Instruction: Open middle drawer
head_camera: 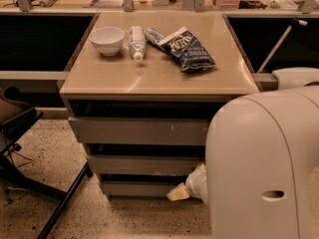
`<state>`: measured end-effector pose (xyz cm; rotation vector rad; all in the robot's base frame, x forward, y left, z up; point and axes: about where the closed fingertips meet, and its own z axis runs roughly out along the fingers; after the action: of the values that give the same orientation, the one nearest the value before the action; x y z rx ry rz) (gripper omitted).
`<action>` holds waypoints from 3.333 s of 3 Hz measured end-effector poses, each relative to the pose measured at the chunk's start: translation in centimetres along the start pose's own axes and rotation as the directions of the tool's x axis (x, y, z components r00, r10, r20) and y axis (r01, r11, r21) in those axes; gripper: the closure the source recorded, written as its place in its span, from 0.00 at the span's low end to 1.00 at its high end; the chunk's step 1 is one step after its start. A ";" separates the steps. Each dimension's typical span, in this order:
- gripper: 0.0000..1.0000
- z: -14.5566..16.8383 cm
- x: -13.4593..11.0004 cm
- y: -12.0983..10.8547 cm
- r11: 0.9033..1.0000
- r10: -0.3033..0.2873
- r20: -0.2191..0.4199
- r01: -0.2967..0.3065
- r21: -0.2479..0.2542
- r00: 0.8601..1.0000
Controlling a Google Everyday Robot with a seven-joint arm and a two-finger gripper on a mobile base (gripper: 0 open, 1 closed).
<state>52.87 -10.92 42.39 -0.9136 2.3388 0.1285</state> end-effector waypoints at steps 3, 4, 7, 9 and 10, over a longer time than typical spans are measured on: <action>0.00 -1.0 -6.1 -2.1 0.992 -0.089 0.191 0.069 0.109 0.978; 0.00 -1.0 -6.1 -2.1 0.992 -0.089 0.191 0.069 0.109 0.978; 0.00 6.0 -6.2 -8.2 0.982 0.015 0.163 -0.045 0.183 0.987; 0.00 7.5 -3.9 -7.2 0.990 -0.001 0.068 -0.009 0.142 0.998; 0.19 7.5 -3.9 -7.2 0.990 -0.001 0.068 -0.009 0.142 0.998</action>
Offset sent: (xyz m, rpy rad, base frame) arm 0.0754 0.0272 0.1056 0.0526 -0.4716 0.0555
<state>63.58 -11.88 39.55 -0.8218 2.2557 -0.0055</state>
